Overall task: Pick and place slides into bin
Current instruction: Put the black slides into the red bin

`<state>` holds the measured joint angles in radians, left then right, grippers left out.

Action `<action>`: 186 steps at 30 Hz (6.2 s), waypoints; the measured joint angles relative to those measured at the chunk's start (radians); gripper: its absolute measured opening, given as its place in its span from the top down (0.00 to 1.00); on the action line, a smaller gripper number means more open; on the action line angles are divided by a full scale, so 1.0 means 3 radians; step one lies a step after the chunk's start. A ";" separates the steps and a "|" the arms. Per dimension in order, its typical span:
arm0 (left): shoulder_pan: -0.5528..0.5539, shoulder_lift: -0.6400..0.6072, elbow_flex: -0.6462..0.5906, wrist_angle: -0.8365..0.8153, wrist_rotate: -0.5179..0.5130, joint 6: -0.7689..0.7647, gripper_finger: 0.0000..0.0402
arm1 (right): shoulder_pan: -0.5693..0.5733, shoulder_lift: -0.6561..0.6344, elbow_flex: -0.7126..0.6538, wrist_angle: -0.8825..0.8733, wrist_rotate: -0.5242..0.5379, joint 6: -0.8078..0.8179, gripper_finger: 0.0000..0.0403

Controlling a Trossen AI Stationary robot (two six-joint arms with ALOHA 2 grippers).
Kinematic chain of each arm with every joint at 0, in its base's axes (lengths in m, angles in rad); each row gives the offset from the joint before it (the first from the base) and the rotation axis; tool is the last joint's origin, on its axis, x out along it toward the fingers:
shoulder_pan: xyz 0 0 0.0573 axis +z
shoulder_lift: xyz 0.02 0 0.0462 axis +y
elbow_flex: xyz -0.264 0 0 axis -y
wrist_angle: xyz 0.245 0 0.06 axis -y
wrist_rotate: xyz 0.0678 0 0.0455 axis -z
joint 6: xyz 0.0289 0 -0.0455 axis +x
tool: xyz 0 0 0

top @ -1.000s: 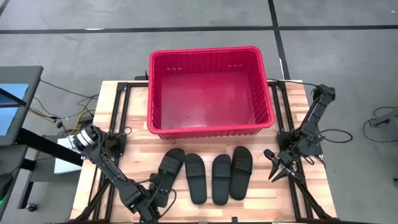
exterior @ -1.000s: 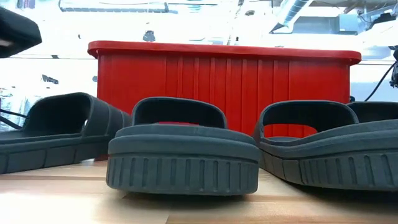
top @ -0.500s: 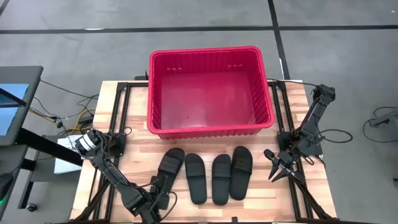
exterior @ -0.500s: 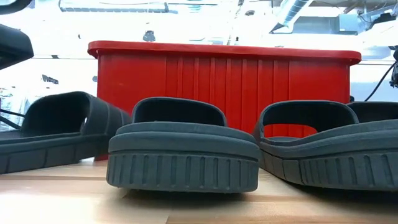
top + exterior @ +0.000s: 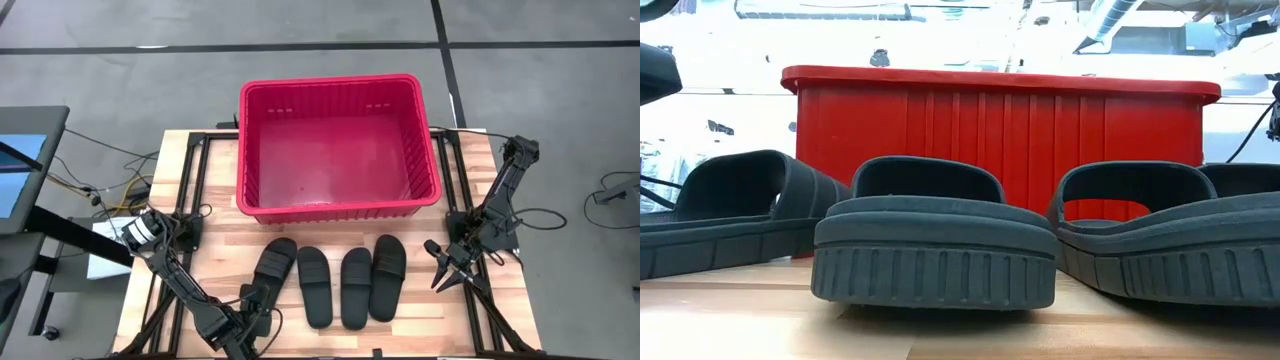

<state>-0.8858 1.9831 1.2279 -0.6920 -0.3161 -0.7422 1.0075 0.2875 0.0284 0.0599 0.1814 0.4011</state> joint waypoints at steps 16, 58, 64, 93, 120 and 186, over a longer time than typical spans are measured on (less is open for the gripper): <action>-0.0144 0.0017 0.0003 0.0020 -0.0233 -0.0285 0.97 | 0.0000 0.0001 0.0000 -0.0004 0.0000 0.0000 0.85; -0.0520 0.0052 0.1735 -0.0458 -0.0661 -0.0002 1.00 | 0.0001 0.0000 0.0000 -0.0006 0.0000 0.0000 0.85; -0.0590 0.0047 0.2011 -0.0598 -0.1078 0.0218 1.00 | 0.0001 0.0001 0.0000 -0.0006 -0.0001 0.0000 0.85; -0.0243 0.0041 0.2918 -0.2207 -0.2919 0.0739 1.00 | 0.0000 0.0000 0.0000 -0.0007 0.0000 0.0000 0.85; 0.1975 -0.0579 0.3209 -0.2934 -0.2106 0.1991 1.00 | 0.0001 0.0000 0.0000 -0.0059 -0.0001 0.0000 0.85; 0.4268 -0.0554 0.0572 -0.0878 0.0820 0.3332 1.00 | 0.0001 0.0000 0.0000 -0.0088 -0.0001 0.0000 0.85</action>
<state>0.3946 1.8168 1.3994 -0.9553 -0.0700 0.2573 1.0077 0.2874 0.0284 0.0334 0.1810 0.4011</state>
